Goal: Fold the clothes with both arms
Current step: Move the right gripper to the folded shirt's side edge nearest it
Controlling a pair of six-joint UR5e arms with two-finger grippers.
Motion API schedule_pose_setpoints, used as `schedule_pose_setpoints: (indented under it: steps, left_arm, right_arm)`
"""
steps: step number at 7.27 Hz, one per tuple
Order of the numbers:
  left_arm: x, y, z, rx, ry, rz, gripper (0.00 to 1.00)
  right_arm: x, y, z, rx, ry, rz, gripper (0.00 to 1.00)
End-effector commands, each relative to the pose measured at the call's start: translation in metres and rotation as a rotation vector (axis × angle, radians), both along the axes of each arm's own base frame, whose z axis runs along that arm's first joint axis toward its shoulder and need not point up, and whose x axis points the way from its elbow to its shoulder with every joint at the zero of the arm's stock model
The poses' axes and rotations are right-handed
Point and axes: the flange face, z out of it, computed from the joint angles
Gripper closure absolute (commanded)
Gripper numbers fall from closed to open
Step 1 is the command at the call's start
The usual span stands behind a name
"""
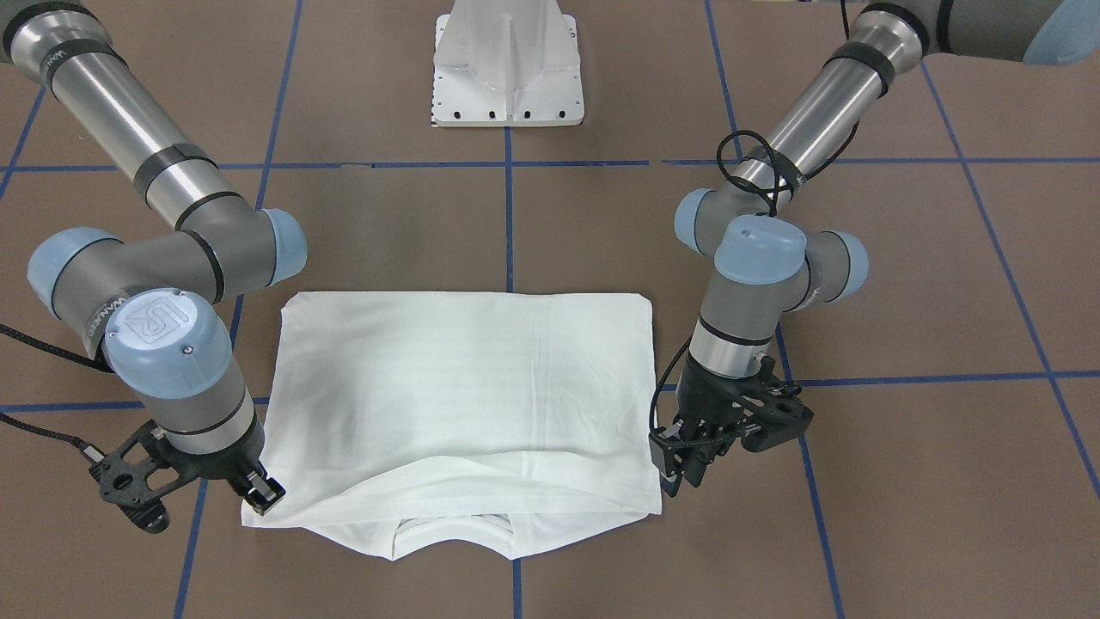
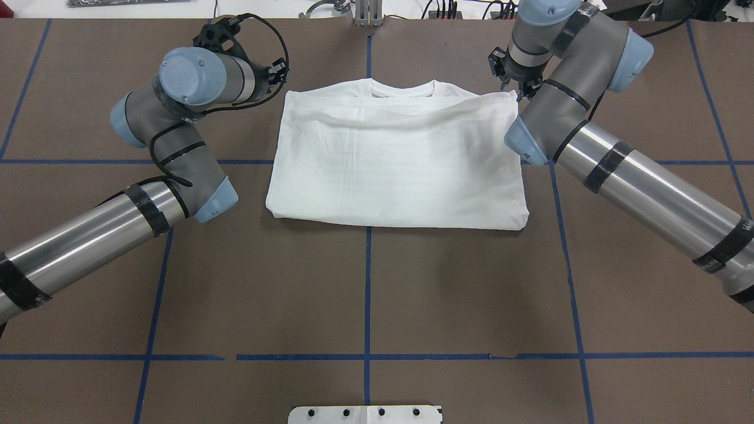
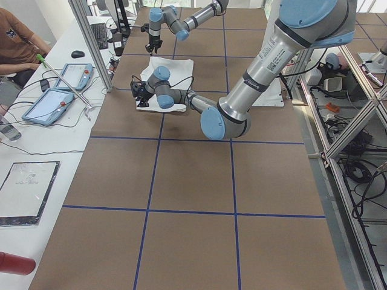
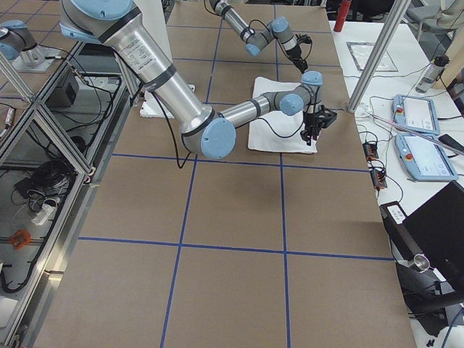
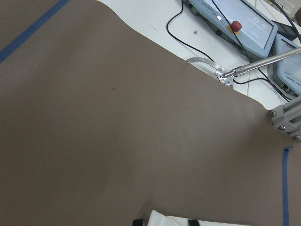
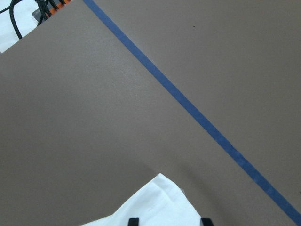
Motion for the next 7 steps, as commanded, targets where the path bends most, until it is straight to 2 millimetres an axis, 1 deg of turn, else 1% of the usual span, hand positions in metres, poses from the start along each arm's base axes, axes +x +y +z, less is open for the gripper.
schedule_pose_setpoints:
  steps: [1, 2, 3, 4, 5, 6, 7]
  left_arm:
    - [-0.012, 0.0, 0.017, 0.024, -0.012, 0.005, 0.53]
    - [-0.013, 0.001, 0.015, 0.026, -0.009, 0.007, 0.53]
    - [-0.016, 0.005, 0.02, 0.026, -0.01, 0.009, 0.53]
    - [-0.018, 0.006, 0.024, 0.024, -0.012, 0.009, 0.53]
    - [-0.018, 0.006, 0.022, 0.026, -0.01, 0.009, 0.53]
    - [-0.019, 0.008, 0.016, 0.032, -0.003, 0.01, 0.53]
    - [-0.019, 0.009, 0.014, 0.036, 0.0, 0.012, 0.53]
  right_arm:
    - [0.047, 0.058, -0.01, 0.02, -0.115, 0.0, 0.0]
    - [0.061, 0.113, -0.007, 0.008, -0.163, 0.014, 0.0]
    - [0.058, 0.149, -0.012, -0.024, -0.203, 0.041, 0.0]
    - [0.041, 0.172, -0.009, -0.063, -0.214, 0.054, 0.0]
    - [0.019, 0.198, 0.017, -0.101, -0.181, 0.043, 0.0]
    - [0.006, 0.208, 0.031, -0.113, -0.153, 0.046, 0.01]
    - [-0.005, 0.214, 0.036, -0.135, -0.147, 0.047, 0.02]
